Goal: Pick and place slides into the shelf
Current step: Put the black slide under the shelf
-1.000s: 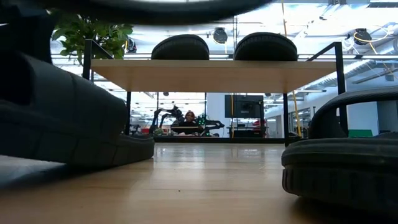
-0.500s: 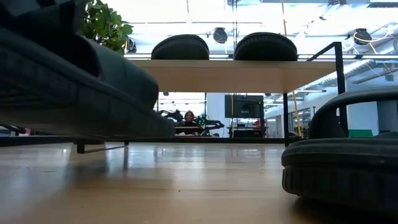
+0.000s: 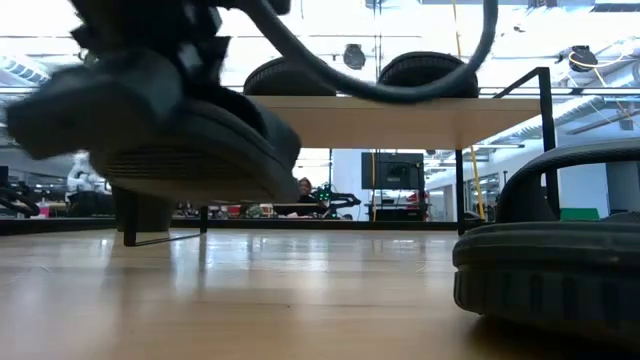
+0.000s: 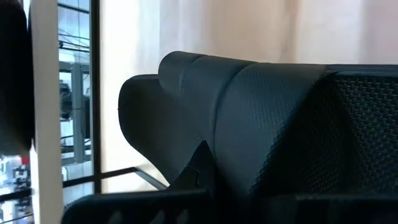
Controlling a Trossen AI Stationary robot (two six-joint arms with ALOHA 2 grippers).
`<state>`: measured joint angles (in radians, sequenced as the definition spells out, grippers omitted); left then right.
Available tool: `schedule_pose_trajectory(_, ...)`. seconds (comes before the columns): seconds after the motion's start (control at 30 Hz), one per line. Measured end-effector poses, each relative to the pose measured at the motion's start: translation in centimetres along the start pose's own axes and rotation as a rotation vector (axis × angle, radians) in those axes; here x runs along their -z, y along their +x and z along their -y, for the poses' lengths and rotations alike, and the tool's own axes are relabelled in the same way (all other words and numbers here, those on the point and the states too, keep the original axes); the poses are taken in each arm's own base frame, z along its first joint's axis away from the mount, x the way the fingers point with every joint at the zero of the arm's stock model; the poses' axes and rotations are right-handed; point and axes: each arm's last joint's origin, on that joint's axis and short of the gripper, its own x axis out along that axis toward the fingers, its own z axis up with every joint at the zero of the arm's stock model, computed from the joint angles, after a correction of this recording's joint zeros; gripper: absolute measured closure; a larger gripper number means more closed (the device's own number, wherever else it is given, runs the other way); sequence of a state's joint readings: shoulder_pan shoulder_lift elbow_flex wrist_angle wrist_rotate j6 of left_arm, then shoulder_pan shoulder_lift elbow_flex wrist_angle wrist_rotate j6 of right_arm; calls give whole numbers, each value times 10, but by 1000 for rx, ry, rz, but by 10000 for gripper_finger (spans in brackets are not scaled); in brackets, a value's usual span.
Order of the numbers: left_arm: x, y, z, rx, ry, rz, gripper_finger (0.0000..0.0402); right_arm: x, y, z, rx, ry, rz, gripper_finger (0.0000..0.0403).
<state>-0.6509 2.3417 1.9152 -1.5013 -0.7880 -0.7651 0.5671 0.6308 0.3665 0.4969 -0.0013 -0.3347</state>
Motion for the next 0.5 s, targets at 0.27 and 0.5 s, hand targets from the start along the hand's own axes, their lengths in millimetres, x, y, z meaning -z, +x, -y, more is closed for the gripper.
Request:
schedule_pose_trajectory(0.27,-10,22,-17,-25,20,-62,397,0,0,0,0,-3,0,403)
schedule_pose_trajectory(0.5,-8,47,-23,-55,51,-129,396,0,0,0,0,-3,0,403)
